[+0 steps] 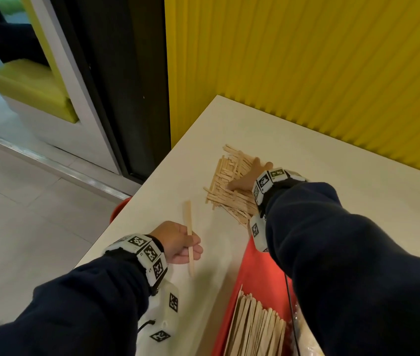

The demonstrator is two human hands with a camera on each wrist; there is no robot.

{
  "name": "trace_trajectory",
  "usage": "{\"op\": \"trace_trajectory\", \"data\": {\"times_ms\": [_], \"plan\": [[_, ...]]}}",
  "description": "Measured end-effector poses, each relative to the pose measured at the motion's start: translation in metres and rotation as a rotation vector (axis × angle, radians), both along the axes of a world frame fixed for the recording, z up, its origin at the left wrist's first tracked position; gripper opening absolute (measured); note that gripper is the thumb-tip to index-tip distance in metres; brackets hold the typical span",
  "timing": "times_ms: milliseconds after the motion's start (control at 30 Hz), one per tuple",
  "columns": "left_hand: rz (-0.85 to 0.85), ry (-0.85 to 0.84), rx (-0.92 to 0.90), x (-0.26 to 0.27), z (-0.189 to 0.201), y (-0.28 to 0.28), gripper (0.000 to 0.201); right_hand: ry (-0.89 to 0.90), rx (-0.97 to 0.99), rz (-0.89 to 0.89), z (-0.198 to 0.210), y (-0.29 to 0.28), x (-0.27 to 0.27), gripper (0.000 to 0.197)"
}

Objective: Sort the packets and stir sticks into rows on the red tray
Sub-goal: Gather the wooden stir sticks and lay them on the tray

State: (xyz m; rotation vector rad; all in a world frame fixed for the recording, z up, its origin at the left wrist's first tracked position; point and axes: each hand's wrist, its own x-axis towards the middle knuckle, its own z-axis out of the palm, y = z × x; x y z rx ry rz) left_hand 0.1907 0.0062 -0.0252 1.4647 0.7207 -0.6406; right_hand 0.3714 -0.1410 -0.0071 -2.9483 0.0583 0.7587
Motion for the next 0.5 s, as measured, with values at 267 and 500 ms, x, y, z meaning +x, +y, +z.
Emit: {"op": "trace_trajectory", "data": {"times_ms": [267, 500], "plan": [[-0.016, 0.023, 0.001, 0.002, 0.003, 0.000, 0.011, 0.030, -0.156, 0.165, 0.019, -0.011, -0.012, 0.052], [-0.021, 0.026, 0.014, 0.001, 0.004, 0.000, 0.010, -0.012, 0.031, 0.120, 0.020, -0.024, -0.020, 0.038]]}}
